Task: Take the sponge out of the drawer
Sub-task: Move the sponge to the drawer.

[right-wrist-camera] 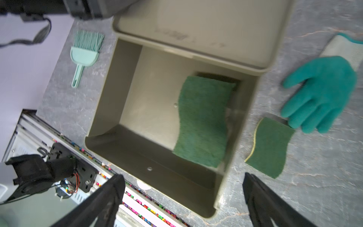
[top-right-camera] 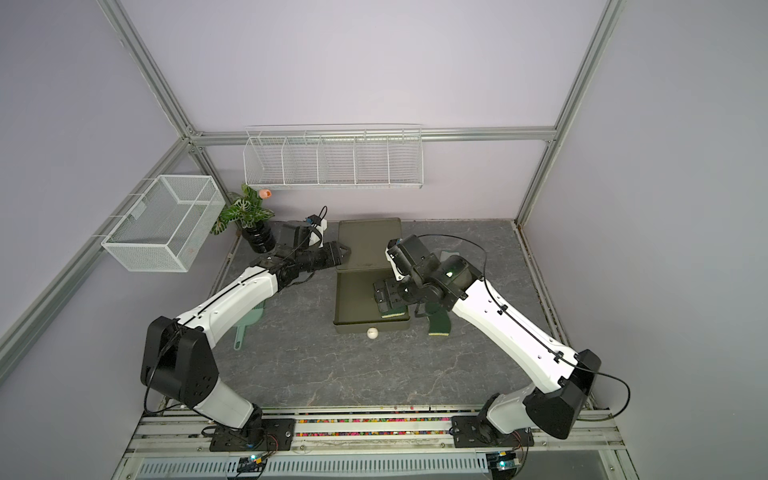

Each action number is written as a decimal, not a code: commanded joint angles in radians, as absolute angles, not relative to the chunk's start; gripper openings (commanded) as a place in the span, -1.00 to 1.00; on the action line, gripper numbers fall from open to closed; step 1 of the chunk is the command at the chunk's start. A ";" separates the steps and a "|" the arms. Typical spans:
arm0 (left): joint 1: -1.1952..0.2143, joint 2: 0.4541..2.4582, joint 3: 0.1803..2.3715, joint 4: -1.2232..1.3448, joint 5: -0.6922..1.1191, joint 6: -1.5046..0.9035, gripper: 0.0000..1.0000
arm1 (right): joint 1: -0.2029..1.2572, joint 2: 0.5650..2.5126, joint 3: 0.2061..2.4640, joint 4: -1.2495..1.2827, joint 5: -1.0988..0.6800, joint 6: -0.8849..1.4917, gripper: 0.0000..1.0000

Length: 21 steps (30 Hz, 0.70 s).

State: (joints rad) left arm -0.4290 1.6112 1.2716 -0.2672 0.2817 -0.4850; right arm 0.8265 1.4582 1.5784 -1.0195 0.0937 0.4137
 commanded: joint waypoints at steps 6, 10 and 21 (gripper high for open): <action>-0.436 1.644 1.285 -0.319 0.310 -0.471 0.10 | 0.874 1.552 1.640 -1.069 0.143 0.387 0.97; -0.437 1.645 1.285 -0.320 0.311 -0.469 0.11 | 0.874 1.588 1.659 -1.083 0.165 0.376 0.97; -0.437 1.651 1.284 -0.316 0.312 -0.471 0.10 | 0.881 1.701 1.686 -1.079 0.156 0.393 0.94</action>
